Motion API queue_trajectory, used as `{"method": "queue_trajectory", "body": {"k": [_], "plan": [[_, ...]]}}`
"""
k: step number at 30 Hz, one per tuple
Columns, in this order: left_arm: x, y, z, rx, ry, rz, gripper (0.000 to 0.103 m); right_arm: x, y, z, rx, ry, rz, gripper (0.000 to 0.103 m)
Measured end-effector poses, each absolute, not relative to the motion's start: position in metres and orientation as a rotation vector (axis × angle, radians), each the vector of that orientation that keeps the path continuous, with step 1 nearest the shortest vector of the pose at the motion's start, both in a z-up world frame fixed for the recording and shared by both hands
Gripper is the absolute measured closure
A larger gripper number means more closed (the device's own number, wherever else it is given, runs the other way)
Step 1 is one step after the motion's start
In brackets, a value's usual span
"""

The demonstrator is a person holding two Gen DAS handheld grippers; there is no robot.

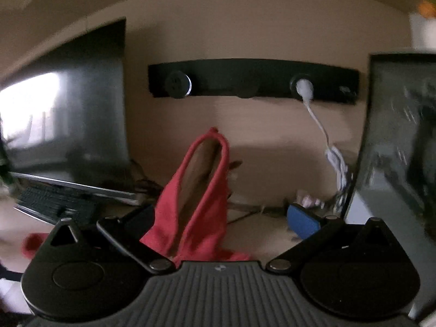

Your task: Fold clothes

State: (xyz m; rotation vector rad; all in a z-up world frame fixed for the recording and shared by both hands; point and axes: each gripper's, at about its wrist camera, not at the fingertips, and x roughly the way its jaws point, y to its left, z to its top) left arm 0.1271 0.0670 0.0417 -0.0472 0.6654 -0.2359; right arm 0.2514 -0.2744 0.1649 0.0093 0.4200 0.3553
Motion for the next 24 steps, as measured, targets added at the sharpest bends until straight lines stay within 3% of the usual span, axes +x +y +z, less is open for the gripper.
{"method": "queue_trajectory", "body": {"k": [4, 7, 10, 16, 19, 24], "plan": [[0.088, 0.077, 0.048, 0.016, 0.692, -0.293, 0.0, 0.192, -0.293, 0.153, -0.142, 0.411, 0.179, 0.0], [0.065, 0.073, 0.038, 0.139, 0.742, -0.333, 0.0, 0.156, -0.294, 0.104, -0.303, 0.551, 0.163, 0.0], [0.052, 0.065, 0.019, 0.279, 0.776, -0.326, 0.0, 0.123, -0.293, 0.05, -0.24, 0.744, 0.264, 0.0], [0.044, 0.062, 0.003, 0.378, 0.81, -0.309, 0.0, 0.093, -0.278, -0.011, -0.254, 0.866, 0.243, 0.0], [0.049, 0.062, -0.004, 0.416, 0.824, -0.263, 0.0, 0.093, -0.278, -0.016, -0.322, 0.831, 0.108, 0.0], [0.061, 0.076, -0.002, 0.471, 0.785, -0.074, 0.0, 0.094, -0.307, 0.024, -0.235, 0.717, -0.015, 0.0]]}}
